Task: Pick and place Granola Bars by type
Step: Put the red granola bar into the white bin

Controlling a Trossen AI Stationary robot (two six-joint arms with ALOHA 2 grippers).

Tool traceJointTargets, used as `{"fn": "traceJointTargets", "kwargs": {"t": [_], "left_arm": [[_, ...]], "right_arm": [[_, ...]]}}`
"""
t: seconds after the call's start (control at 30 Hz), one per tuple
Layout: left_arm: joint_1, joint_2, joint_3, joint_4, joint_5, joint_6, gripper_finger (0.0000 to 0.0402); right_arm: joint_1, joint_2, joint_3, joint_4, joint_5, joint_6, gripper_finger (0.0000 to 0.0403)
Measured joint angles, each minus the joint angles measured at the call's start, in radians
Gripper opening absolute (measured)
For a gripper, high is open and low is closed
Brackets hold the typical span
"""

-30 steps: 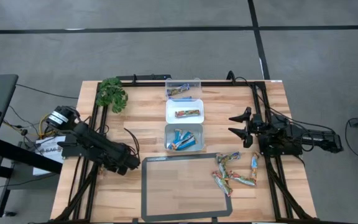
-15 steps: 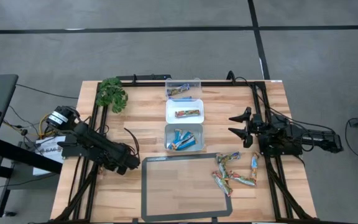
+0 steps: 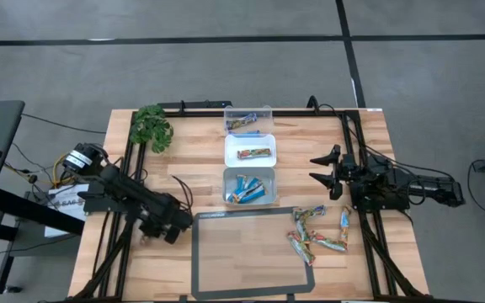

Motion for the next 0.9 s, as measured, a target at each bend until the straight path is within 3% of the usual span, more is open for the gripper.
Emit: {"fn": "traceJointTargets", "kwargs": {"t": [0.27,0.5,0.9], "left_arm": [[0.055,0.0,0.1,0.183,-0.018,0.169,0.0016],[0.115,0.0,0.134,0.582,-0.065,0.249,0.0017],[0.251,0.0,0.137,1.166,-0.252,0.459,0.0016]], "right_arm": [[0.0,0.0,0.0,0.0,0.0,0.0,0.024],[0.0,0.0,0.0,0.0,0.0,0.0,0.024],[0.0,0.0,0.0,0.0,0.0,0.0,0.024]]}}
